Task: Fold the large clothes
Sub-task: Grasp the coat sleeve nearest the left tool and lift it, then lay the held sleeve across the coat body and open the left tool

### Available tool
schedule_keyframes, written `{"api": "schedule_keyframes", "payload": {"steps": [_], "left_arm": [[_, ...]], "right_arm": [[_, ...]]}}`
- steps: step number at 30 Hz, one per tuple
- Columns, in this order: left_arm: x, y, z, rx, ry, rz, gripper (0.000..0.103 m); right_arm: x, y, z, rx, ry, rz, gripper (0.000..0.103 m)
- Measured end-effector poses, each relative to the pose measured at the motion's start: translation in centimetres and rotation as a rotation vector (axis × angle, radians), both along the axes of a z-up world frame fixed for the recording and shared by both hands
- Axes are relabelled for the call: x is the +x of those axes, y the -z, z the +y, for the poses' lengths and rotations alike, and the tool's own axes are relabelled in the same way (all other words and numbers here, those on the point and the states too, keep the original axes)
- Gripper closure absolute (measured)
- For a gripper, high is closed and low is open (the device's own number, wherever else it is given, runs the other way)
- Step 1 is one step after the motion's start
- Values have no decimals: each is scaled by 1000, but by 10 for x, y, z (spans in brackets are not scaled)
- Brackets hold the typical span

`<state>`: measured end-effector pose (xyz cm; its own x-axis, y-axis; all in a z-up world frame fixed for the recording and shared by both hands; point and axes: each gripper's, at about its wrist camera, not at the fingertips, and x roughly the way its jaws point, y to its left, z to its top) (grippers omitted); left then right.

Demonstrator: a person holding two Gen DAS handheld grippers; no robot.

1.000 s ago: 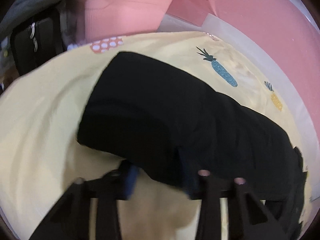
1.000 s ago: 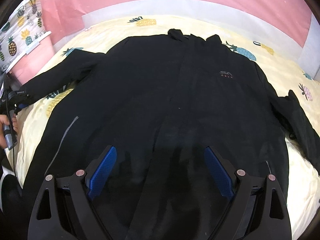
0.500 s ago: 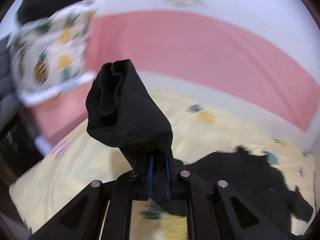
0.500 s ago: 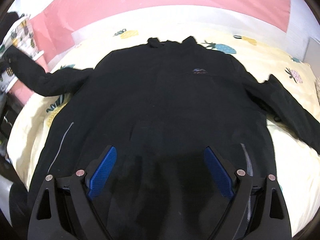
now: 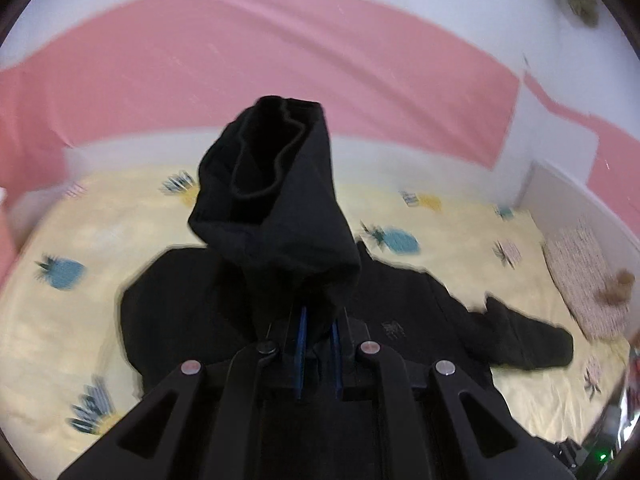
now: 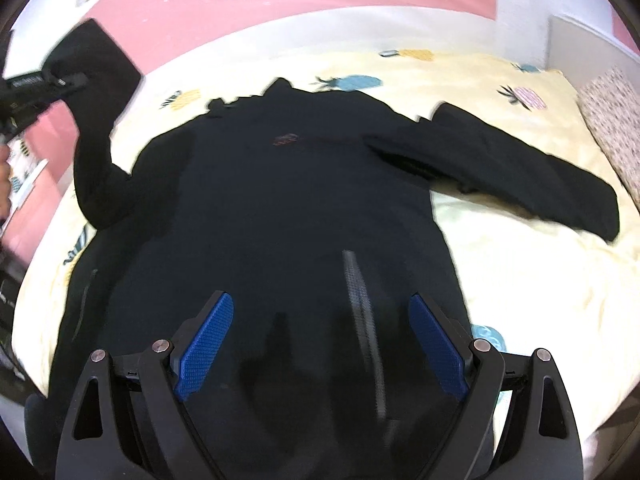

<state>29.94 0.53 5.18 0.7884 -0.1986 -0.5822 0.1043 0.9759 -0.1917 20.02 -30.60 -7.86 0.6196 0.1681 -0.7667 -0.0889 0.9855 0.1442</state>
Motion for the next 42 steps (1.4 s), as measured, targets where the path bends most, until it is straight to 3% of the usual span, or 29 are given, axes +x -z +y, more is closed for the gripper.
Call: {"api": "schedule_keyframes", "payload": {"steps": [7, 10, 12, 14, 19, 24, 26, 27, 28, 30, 32, 33, 35, 37, 42], "left_arm": [[37, 96, -55, -25, 64, 201, 88], [35, 120, -63, -84, 101, 267, 61], [30, 125, -63, -138, 140, 285, 37], [24, 123, -65, -175, 176, 280, 28], [-11, 92, -28, -224, 169, 207, 27], [-30, 70, 52, -145, -18, 106, 28], [-31, 73, 83, -94, -110, 121, 36], [-28, 77, 97, -91, -143, 135, 45], [-24, 82, 111, -98, -173, 151, 47], [-14, 97, 134, -122, -223, 191, 52], [-4, 113, 144, -150, -232, 227, 52], [3, 124, 145, -154, -231, 251, 52], [12, 144, 145, -132, -237, 283, 52], [22, 159, 141, -107, -236, 296, 50], [23, 146, 142, -98, -266, 285, 50]], "right_arm": [[12, 20, -18, -4, 28, 32, 13], [17, 28, -19, 4, 24, 42, 13], [21, 30, -17, 5, 18, 42, 13], [24, 29, -14, 7, 12, 36, 13], [40, 18, -2, 21, -7, 8, 13], [72, 5, 29, 4, -50, -29, 13], [91, 1, 45, 8, -79, -53, 14], [101, 0, 51, 6, -89, -67, 14], [108, -1, 58, 1, -96, -78, 15], [131, 0, 71, -1, -115, -97, 25], [160, 13, 82, -11, -128, -76, 50], [173, 24, 85, -38, -118, -45, 55], [196, 52, 80, -24, -111, 40, 57], [203, 60, 77, 1, -107, 56, 57], [199, 43, 86, -82, -115, 39, 57]]}}
